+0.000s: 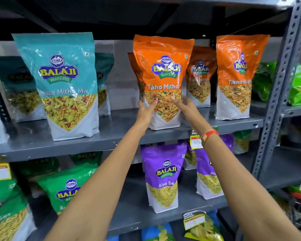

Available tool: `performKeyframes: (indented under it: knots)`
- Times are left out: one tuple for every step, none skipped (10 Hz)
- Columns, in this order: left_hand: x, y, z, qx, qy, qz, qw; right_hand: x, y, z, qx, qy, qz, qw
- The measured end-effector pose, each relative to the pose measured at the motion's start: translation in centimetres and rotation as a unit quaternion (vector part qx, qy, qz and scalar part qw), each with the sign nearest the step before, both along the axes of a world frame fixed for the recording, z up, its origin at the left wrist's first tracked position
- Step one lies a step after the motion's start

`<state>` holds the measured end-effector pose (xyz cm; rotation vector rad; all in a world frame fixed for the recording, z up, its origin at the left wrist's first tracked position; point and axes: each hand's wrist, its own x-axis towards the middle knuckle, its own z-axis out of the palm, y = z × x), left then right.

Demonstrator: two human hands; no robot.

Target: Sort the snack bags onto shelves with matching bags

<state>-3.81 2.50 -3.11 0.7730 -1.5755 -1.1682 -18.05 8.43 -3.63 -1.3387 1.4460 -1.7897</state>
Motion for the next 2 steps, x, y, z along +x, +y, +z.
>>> performKeyframes:
  knots:
    - [0.1,0.0,-0.2,-0.007,0.004,-0.002,1.000,0.7,2.5,1.6,-0.131,-0.030,-0.085,0.987]
    - [0.9,0.7,-0.2,-0.056,-0.005,0.032,0.998,0.1,6.6,3.8,-0.278,-0.067,-0.130,0.949]
